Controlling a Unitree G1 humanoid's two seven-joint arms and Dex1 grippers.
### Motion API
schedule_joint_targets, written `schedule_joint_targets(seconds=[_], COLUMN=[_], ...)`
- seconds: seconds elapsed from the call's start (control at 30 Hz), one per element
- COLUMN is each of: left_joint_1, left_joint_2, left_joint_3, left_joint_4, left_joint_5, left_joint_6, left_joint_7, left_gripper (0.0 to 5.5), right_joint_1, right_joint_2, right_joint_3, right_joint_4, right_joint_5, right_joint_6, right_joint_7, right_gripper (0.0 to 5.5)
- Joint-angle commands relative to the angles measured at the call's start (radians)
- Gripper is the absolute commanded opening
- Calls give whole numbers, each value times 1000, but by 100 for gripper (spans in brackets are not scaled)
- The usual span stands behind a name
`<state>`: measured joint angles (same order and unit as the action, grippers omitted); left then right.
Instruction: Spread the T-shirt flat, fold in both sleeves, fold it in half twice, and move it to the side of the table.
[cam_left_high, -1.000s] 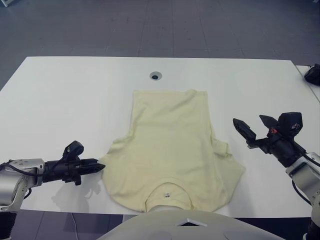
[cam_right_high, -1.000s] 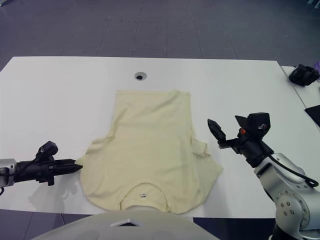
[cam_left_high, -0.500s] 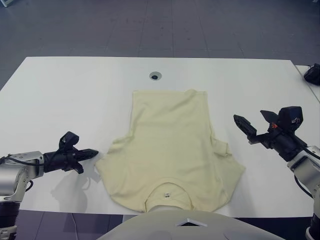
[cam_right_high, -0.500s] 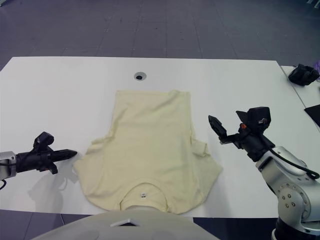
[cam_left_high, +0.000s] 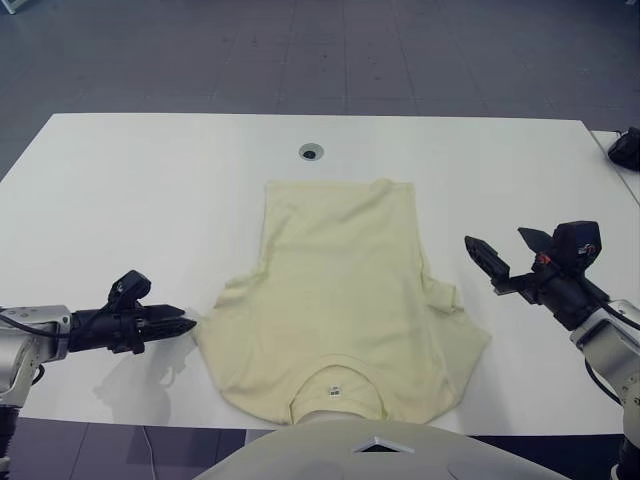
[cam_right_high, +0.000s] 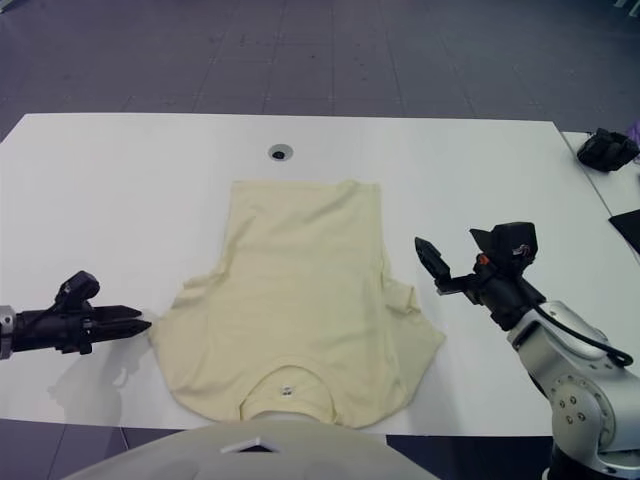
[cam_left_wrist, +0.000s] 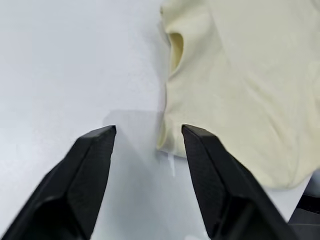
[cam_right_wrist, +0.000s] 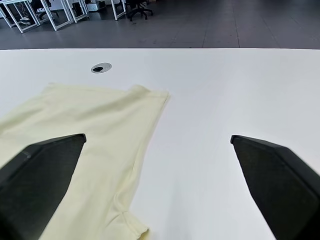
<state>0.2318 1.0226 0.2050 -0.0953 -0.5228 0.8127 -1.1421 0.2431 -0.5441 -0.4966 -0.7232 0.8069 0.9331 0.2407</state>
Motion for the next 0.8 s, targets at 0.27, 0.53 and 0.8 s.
schedule_joint_targets(seconds=[0.27, 0.53, 0.8], left_joint_1=[27, 18, -57], left_joint_2=[-1, -18, -26], left_joint_3=[-19, -30, -48], left_joint_4=[-28, -41, 50], left_joint_5=[-7, -10, 40], left_joint_6=[13, 20, -2], left_joint_7=[-12, 7, 69], left_gripper=[84, 2, 2], right_joint_1=[-7, -13, -14], right_joint_2=[-10, -15, -16], right_joint_3=[9, 18, 23], right_joint_4=[1, 8, 8], right_joint_5=[8, 4, 3], right_joint_6=[-5, -3, -5], right_joint_7=[-7, -3, -4], right_gripper=[540, 540, 540])
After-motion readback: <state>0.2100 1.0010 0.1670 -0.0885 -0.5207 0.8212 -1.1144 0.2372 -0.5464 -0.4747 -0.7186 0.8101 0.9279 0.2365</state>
